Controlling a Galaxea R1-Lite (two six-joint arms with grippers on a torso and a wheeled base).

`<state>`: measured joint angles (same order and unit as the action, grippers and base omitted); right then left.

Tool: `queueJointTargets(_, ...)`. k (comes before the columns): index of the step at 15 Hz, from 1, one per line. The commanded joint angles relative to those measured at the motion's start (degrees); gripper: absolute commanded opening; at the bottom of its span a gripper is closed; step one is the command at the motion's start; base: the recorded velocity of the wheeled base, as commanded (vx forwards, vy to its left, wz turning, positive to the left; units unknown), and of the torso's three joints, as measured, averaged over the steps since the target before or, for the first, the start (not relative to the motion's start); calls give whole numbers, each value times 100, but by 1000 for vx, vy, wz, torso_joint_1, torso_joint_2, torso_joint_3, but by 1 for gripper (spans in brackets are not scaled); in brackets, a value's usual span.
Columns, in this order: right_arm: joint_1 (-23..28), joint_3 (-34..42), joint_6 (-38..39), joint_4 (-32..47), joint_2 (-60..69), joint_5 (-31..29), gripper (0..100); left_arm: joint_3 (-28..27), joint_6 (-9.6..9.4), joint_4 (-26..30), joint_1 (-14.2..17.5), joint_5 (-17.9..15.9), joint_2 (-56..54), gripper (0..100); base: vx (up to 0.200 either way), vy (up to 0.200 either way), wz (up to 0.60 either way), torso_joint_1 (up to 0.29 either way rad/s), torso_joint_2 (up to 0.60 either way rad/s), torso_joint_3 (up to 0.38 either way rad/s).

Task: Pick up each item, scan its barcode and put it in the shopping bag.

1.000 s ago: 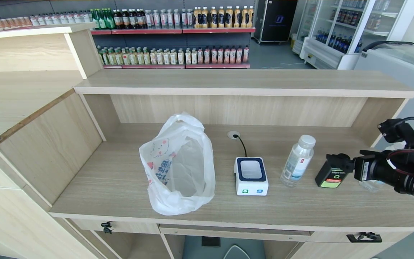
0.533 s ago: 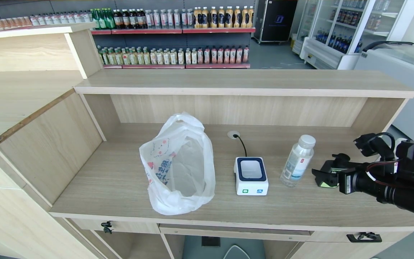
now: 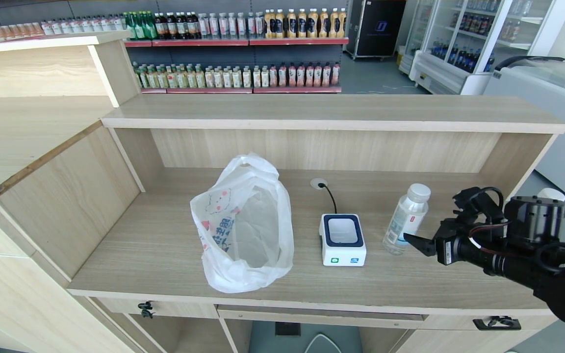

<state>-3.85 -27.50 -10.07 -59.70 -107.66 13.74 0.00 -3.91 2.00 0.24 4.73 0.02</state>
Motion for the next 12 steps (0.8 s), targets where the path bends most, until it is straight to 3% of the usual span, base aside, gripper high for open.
queueJointTargets(1, -72, -141, -21, -68, -274, -12, 100, 0, 5, 2, 2, 2, -2, 100, 0, 0, 0, 0, 0, 0)
queueJointTargets(12, -327, -774, -162, -394, -933, 6, 100, 0, 5, 2, 2, 2, 6, 100, 0, 0, 0, 0, 0, 0)
